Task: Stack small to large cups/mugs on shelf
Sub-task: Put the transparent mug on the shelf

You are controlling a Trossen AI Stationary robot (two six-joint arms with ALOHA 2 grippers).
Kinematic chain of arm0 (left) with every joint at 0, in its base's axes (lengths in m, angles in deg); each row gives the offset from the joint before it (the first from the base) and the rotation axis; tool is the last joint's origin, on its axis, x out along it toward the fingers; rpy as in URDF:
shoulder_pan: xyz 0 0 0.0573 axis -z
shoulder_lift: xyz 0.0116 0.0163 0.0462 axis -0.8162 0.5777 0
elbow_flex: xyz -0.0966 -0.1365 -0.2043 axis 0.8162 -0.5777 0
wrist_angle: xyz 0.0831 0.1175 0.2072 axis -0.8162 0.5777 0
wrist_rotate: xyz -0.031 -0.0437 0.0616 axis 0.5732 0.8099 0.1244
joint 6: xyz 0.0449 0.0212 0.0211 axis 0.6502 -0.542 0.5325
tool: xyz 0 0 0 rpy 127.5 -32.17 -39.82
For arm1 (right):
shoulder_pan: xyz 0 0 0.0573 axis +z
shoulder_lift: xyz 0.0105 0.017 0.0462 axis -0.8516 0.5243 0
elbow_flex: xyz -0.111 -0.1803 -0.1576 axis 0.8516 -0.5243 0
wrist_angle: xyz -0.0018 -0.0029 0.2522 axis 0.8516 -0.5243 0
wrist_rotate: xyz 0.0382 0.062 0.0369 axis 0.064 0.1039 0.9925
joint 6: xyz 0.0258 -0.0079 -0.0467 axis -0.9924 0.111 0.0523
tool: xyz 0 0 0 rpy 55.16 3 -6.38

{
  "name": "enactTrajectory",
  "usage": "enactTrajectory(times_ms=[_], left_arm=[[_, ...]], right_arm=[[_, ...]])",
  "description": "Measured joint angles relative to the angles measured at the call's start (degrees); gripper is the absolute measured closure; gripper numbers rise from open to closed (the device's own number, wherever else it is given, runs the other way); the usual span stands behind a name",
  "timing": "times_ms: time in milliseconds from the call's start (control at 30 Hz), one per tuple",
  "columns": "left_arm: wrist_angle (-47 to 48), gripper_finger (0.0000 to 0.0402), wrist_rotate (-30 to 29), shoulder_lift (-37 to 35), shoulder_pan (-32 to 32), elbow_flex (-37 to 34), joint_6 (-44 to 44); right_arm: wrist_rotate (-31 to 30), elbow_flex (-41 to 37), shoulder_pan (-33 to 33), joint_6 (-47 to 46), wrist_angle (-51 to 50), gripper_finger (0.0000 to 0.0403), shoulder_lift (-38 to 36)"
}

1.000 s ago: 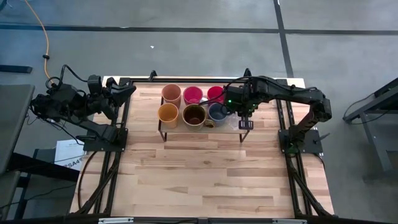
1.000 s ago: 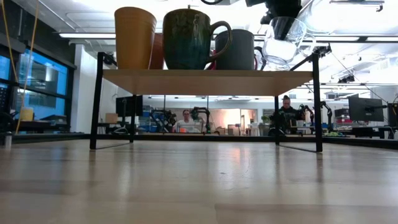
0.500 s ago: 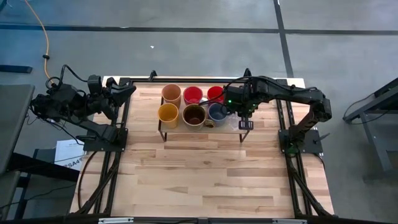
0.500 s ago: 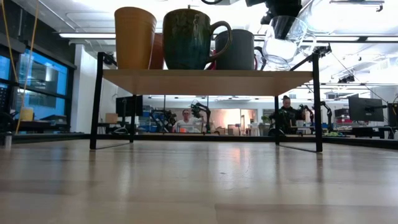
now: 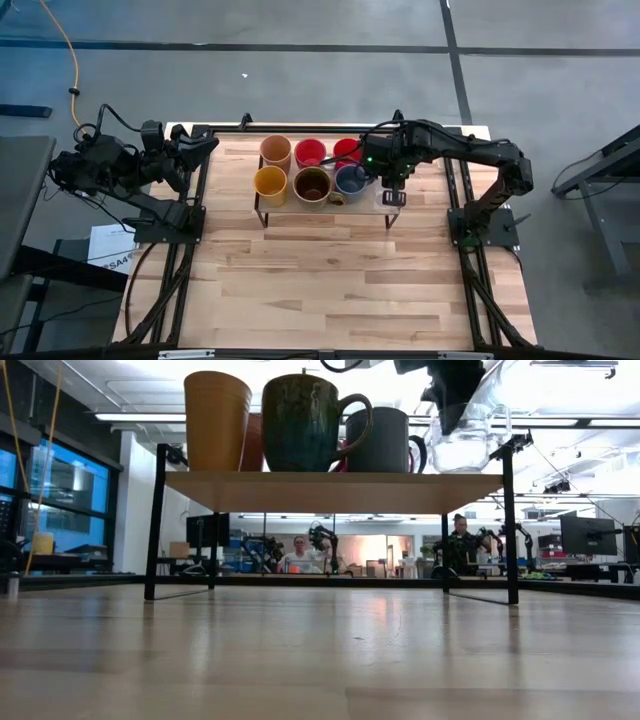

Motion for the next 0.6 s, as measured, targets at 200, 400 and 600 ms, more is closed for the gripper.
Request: enactTrajectory(times_ms=[200,400,600], left_arm=[[0.00,0.0402,0.00,-0.01,0.00,0.00,0.05],[0.00,0.0402,0.00,0.00,0.00,0.00,0.09],[0.00,0.0401,0.00,0.00,0.00,0.00,0.19]], right_arm=[[0.04,0.00,0.00,-0.34,0.01,0.0310,0.00],[0.17,0.00,0.00,0.93,0.01,0.0310,0.00],[0.00,0.25,0.00,2.54,0.02,0.0310,-0.08]])
